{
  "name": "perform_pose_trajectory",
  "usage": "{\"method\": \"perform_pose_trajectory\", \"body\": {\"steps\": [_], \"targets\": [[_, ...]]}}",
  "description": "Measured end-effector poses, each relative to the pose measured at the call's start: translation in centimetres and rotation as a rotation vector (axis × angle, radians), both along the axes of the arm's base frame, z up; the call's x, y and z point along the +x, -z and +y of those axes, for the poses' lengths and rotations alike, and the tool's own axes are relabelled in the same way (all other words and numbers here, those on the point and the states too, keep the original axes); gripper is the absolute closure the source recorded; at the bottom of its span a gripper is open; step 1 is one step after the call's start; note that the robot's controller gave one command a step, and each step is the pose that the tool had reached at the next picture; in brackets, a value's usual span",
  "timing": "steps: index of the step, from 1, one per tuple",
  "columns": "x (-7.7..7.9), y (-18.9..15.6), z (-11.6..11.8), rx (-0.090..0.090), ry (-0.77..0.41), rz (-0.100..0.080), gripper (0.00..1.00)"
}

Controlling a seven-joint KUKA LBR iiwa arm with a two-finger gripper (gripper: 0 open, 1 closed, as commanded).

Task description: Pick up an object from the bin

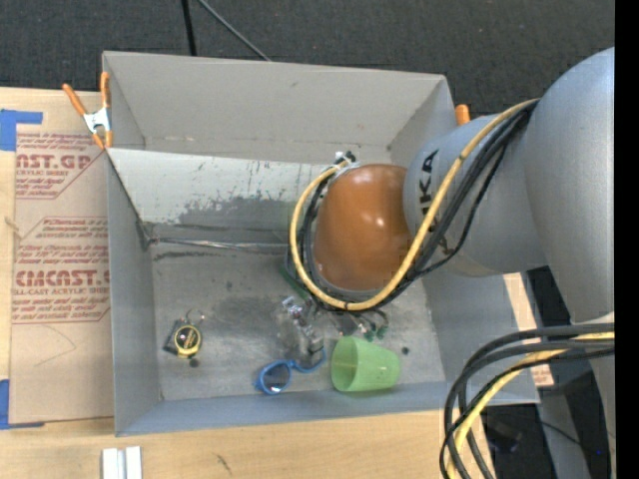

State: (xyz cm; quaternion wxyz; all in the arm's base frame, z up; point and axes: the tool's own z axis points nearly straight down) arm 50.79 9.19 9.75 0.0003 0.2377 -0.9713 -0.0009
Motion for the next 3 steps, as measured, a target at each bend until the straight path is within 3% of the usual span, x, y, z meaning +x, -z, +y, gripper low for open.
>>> {"method": "perform_pose_trajectory", "body": {"steps": [1,2,3], "targets": [[0.00,0.00,0.00,0.000,0.000,0.000,0.00],[0.00,0.00,0.00,0.000,0.000,0.000,1.00],[0.00,0.01,0.00,0.000,0.000,0.000,0.00]]}}
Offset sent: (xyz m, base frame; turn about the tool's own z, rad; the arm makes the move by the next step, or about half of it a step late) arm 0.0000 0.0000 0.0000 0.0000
